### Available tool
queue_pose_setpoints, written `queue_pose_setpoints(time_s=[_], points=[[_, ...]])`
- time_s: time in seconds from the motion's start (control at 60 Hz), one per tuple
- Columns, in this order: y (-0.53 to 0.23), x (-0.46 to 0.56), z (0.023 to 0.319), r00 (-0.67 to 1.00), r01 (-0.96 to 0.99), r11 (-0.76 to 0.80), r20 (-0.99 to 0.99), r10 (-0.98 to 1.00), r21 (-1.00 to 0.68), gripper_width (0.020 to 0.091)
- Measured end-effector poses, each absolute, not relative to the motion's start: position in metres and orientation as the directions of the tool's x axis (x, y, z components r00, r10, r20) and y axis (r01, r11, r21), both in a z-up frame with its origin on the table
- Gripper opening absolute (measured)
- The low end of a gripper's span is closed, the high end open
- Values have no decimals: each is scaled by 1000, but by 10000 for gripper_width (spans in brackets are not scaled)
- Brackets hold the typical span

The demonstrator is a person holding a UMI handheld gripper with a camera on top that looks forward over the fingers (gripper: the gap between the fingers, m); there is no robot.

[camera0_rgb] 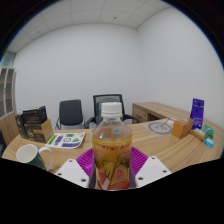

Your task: Pour water

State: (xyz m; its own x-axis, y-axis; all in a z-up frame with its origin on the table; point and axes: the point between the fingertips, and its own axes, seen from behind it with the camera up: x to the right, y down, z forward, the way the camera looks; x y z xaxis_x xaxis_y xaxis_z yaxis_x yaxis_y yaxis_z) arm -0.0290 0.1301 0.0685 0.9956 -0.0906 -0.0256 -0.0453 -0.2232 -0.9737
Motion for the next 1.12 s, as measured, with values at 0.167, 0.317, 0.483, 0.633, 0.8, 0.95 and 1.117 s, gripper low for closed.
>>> queue_pose_setpoints(time_s=[0.167, 0.317, 0.483, 0.633, 0.8, 0.95, 1.117], points=[[134, -34, 59, 995, -47, -195, -29, -90, -980, 466], [131, -31, 61, 996, -39, -173, -24, -86, -984, 515], [125, -33, 47, 995, -74, -271, -53, -84, -960, 703], [91, -29, 51, 986, -127, -346, -81, -144, -930, 835], [20, -71, 86, 984, -166, -365, -127, -128, -916, 837], [-61, -140, 136, 990, -137, -393, -114, -83, -909, 837], [-150, -227, 185, 995, -99, -422, -92, -36, -901, 837]])
